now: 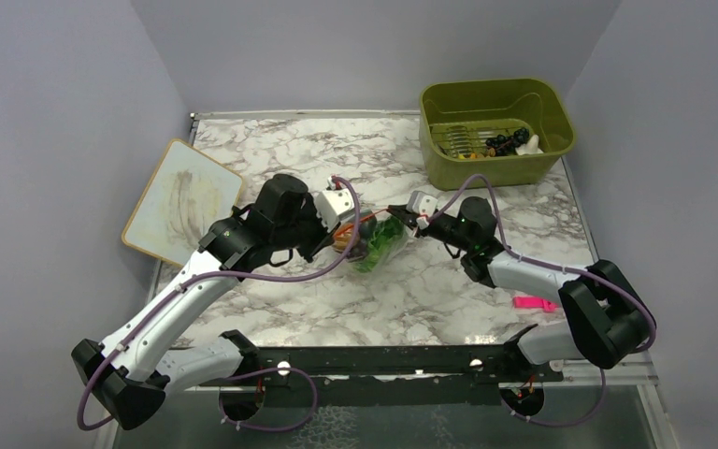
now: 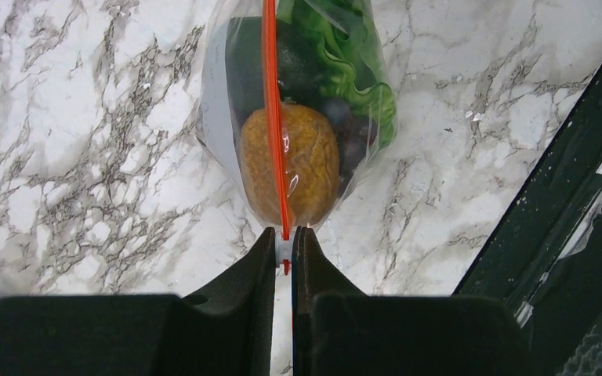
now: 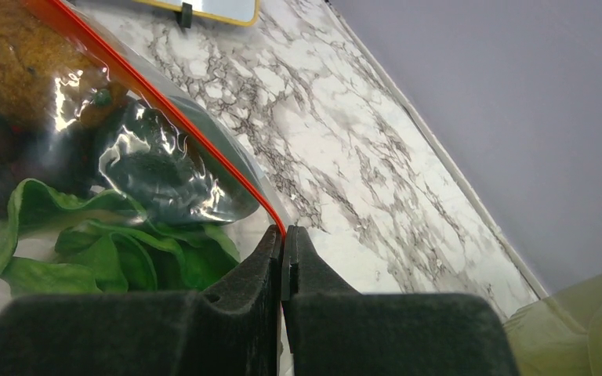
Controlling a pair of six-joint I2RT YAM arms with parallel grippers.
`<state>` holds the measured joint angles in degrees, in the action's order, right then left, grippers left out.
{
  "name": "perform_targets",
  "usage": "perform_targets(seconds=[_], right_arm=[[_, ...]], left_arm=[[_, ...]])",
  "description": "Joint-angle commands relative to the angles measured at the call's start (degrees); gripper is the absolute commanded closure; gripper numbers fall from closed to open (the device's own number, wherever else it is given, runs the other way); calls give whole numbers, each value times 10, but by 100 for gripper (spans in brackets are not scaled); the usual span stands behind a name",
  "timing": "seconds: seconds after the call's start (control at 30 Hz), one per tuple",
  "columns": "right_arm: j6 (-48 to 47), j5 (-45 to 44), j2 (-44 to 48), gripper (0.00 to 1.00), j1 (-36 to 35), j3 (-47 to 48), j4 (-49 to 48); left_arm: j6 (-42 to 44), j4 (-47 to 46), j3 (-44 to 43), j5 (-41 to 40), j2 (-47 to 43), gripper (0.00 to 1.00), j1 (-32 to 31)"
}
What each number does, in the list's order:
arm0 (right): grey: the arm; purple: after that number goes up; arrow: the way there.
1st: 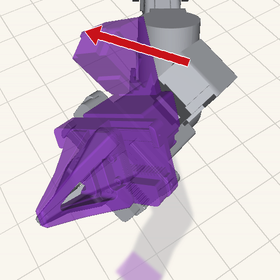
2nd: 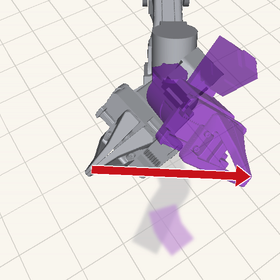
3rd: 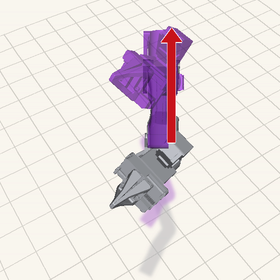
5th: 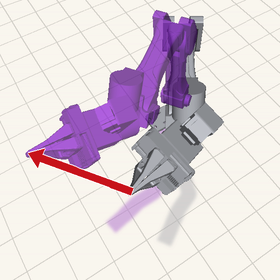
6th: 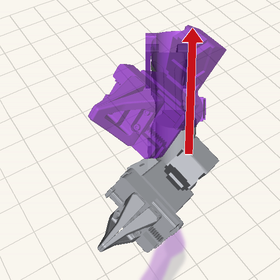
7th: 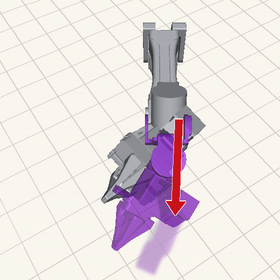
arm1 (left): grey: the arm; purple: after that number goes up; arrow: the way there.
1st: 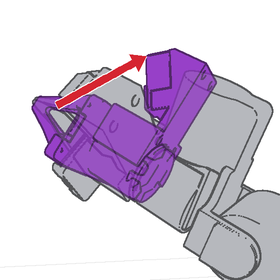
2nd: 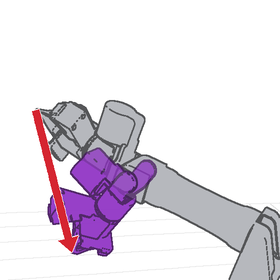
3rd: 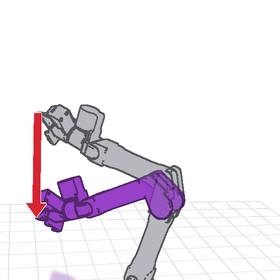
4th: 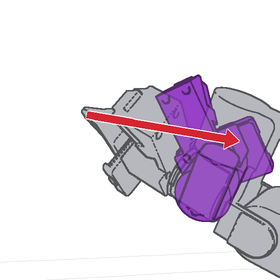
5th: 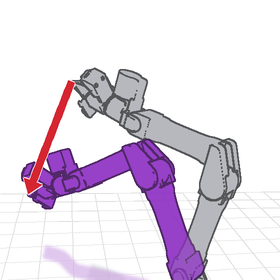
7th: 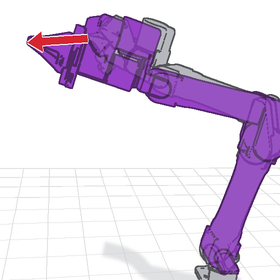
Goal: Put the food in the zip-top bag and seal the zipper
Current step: Zip the zipper food storage bag at the center of the board, then place the zipper food storage bag at the center of the board.
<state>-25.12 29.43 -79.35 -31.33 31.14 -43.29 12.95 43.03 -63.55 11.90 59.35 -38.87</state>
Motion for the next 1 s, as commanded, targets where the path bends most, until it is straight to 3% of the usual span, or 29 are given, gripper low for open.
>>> perform_targets(seconds=[0.0,0.33,0.57,0.7,0.77,0.87,0.97], right_arm=[[1,-80,15,99,19,1,24],[9,-79,52,99,19,7,43],[21,-14,202,99,18,128,223],[4,45,199,99,18,169,276],[5,77,177,99,18,164,324],[37,116,202,99,17,136,309],[62,216,241,99,18,182,345]], left_arm=[[-10,58,-8,-21,-22,100,2],[3,55,-21,-43,-28,100,2],[10,-8,-135,-154,-43,100,2],[-7,-85,-121,-98,-72,100,2],[-4,-87,-86,-104,-74,100,2],[-1,-85,-49,-107,-86,100,2],[-37,-85,-71,-44,-106,100,2]])
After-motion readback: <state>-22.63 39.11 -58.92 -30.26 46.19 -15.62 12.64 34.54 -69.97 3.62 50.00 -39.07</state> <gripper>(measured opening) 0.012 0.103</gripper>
